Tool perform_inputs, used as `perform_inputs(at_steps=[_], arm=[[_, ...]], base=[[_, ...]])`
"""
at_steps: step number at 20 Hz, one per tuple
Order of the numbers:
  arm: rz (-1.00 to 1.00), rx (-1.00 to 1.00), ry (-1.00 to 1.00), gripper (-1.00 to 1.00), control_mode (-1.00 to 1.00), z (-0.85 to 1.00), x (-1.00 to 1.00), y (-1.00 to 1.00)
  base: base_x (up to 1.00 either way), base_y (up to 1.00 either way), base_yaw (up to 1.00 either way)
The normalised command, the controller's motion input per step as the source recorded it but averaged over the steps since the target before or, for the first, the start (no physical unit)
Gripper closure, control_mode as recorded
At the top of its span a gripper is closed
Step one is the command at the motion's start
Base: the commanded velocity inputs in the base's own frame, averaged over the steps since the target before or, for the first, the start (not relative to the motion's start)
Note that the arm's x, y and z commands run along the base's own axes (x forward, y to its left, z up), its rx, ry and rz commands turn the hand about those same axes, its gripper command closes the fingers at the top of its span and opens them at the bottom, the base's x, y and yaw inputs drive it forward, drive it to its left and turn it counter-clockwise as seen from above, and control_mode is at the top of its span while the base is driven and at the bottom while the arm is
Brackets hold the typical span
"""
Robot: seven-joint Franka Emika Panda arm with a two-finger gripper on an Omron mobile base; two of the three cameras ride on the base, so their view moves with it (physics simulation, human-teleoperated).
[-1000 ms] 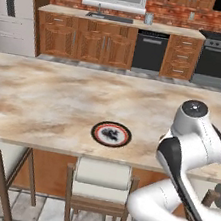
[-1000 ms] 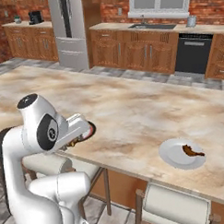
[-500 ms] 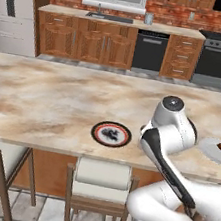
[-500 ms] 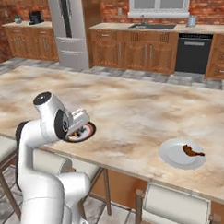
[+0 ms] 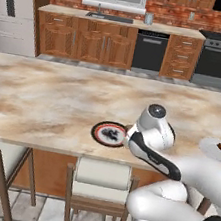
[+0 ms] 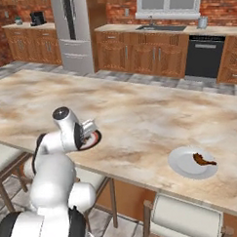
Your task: Take the chicken drumsticks from the pan and place one on each plate on the dining counter.
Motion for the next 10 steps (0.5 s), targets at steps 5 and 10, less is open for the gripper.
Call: perform_inputs(at_steps=[5,10], arm=[[0.0,0.0,0.0,1.0,-1.0,-0.32,0.65,0.55],[0.01,0.02,0.02,1.0,-1.0,-0.02,0.54,0.0]], base=[[0.0,0.0,0.0],[0.0,0.0,0.0]])
